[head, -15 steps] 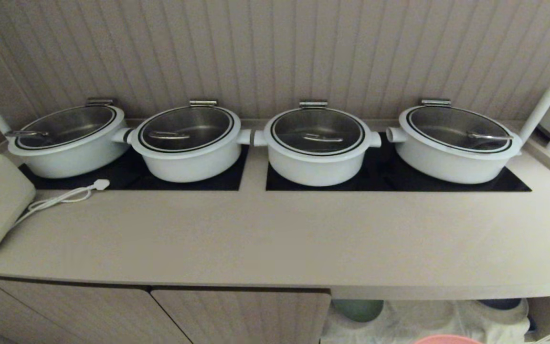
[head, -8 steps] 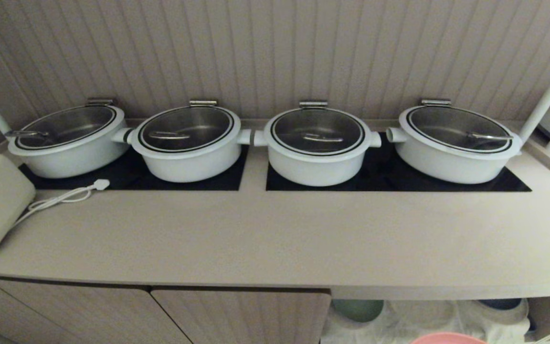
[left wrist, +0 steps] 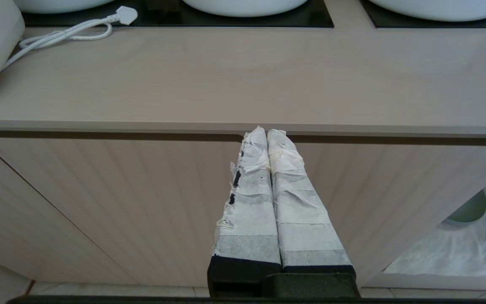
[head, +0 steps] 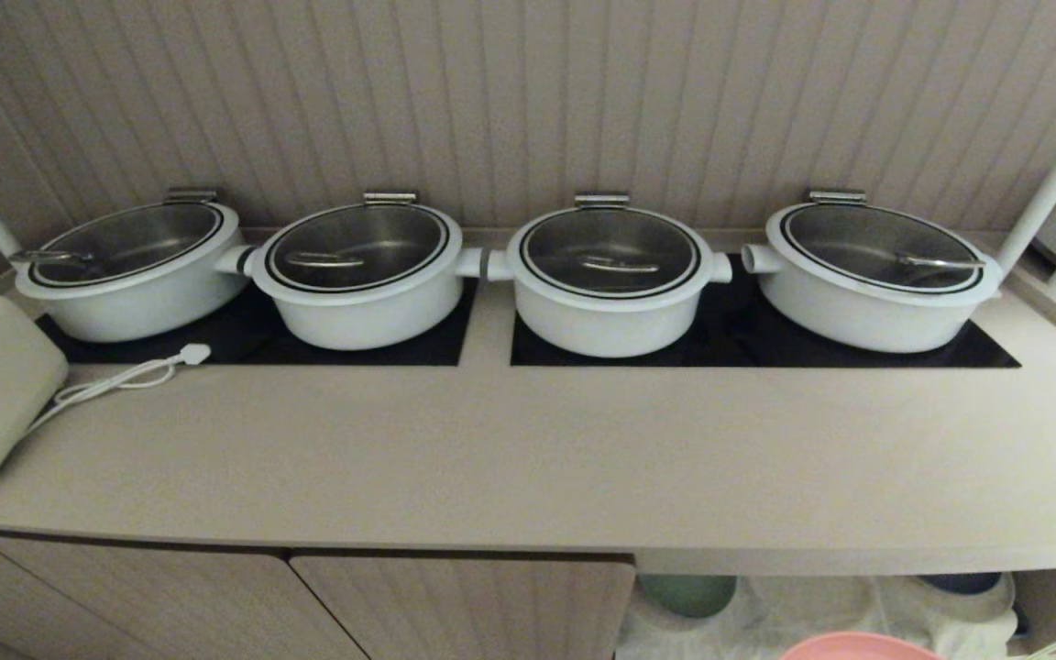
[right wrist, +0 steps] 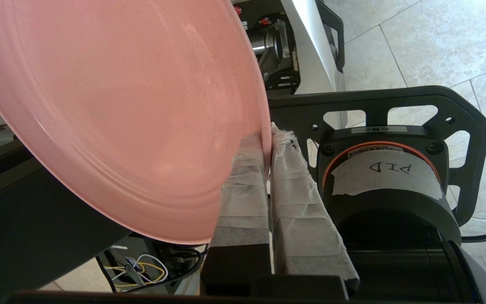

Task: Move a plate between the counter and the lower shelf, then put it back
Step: Put the plate in the cupboard

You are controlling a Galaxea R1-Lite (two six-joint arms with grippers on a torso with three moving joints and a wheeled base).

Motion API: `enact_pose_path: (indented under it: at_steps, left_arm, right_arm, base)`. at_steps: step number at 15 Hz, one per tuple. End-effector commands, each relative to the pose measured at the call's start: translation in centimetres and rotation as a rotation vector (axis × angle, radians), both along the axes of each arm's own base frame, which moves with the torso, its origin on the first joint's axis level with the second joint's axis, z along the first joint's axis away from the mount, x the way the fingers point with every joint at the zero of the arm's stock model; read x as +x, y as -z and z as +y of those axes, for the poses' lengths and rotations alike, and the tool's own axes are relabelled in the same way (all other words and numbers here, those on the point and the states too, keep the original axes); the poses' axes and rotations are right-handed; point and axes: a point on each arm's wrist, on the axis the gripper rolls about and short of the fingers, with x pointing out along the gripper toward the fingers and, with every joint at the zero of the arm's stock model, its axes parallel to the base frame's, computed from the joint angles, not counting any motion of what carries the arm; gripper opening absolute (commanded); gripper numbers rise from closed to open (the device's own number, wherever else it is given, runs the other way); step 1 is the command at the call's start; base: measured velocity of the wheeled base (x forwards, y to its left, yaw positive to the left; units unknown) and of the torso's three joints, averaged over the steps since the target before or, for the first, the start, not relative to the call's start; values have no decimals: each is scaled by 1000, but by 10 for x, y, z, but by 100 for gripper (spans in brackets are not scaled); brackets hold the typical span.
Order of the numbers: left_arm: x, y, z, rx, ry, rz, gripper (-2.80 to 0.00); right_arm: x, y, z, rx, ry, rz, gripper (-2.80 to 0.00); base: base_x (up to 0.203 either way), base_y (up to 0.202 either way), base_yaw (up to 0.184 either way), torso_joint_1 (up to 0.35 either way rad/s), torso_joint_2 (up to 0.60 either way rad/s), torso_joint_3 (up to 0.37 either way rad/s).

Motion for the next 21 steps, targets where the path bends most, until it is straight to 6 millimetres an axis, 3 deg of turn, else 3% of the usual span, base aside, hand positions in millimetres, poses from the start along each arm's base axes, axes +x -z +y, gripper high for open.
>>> enact_pose_path:
  at_steps: [1,12,21]
  left_arm:
    - [0,0,0,-1,0,0,-280]
    - [0,0,0,-4,0,0,-280]
    - [0,0,0,-5,0,0,-280]
  right_arm:
    - [0,0,0,1,2,8,-280]
    - [-1,0,0,3,1,4,-280]
    - [-2,0,0,4,3,4,-280]
  base:
    - [0,0,0,0,0,0]
    - [0,-5,2,0,0,0]
    - [0,-184,1,3,2,4]
